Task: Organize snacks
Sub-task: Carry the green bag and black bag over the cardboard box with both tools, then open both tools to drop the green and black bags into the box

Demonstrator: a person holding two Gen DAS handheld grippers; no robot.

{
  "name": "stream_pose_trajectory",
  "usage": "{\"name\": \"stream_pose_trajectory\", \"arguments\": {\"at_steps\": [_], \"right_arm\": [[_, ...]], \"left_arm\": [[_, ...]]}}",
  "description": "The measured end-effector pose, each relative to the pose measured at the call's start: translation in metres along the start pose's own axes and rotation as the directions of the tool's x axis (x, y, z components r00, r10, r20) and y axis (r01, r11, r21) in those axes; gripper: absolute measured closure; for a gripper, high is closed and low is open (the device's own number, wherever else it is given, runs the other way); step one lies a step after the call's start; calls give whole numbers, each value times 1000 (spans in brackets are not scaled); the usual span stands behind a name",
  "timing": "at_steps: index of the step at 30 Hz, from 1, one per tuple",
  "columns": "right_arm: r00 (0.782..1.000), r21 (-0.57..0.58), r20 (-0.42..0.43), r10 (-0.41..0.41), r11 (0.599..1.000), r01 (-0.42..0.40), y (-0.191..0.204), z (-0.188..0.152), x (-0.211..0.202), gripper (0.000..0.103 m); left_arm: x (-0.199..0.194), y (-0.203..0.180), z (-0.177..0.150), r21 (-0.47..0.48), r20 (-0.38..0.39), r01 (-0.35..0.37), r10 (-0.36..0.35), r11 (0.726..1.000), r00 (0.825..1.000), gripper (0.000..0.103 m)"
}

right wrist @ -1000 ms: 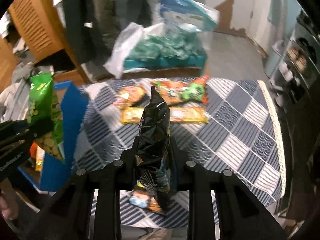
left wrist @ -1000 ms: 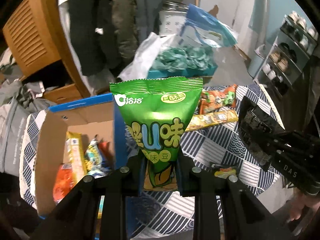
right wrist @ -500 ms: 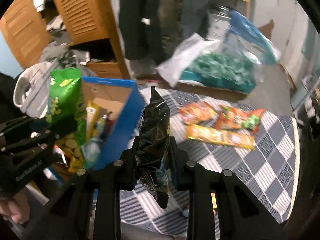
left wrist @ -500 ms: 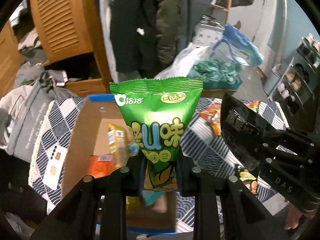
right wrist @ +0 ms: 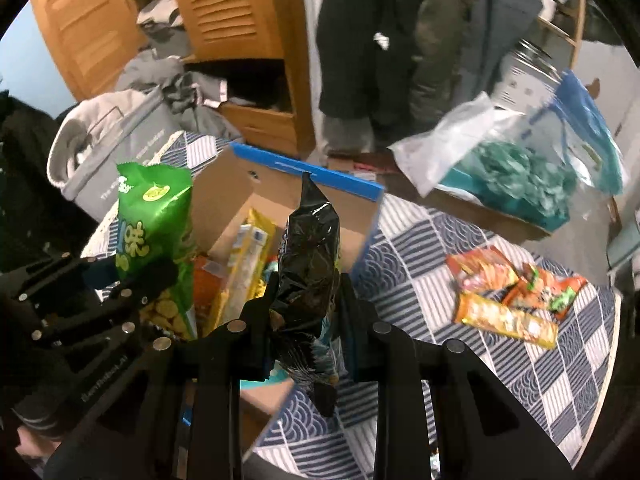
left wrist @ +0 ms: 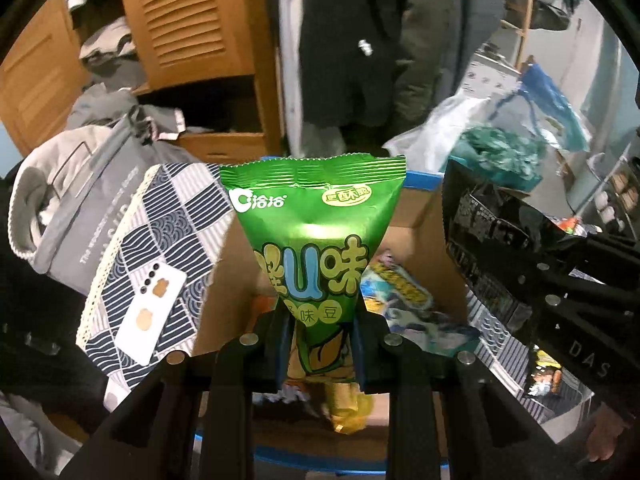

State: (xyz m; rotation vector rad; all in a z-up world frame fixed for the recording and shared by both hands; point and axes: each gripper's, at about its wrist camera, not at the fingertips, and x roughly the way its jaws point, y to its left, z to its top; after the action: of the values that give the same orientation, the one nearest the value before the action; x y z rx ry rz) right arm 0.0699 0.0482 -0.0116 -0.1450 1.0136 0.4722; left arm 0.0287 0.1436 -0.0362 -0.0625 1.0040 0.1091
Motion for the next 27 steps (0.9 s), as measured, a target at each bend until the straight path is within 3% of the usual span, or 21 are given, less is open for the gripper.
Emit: {"name": "stream_pose_trajectory", "arguments": {"at_steps": [14,17,19,21,27], "right_arm": [[995,-13,-94,15,1000,-17,19,16,51,79],[996,-6,-89,20,1000,-21,18,18,50,63],[997,2,-77,24,1000,-24,17,19,47,42],[997,5,-70,25,1000,-25,16,20,44,38],[997,-3,-57,-58,998,58,11,18,33,23]], "left_arm": [[28,23,5,-59,-53,-26,23,998,998,77],[29,26,5,-72,-57,-36,32,997,998,76],[28,26,5,-69,-54,-45,41,997,998,69],[26,25,5,-62,-41,-53,51,997,998,58],[20,23,6,-52,-27,-54,53,997,998,50]]}}
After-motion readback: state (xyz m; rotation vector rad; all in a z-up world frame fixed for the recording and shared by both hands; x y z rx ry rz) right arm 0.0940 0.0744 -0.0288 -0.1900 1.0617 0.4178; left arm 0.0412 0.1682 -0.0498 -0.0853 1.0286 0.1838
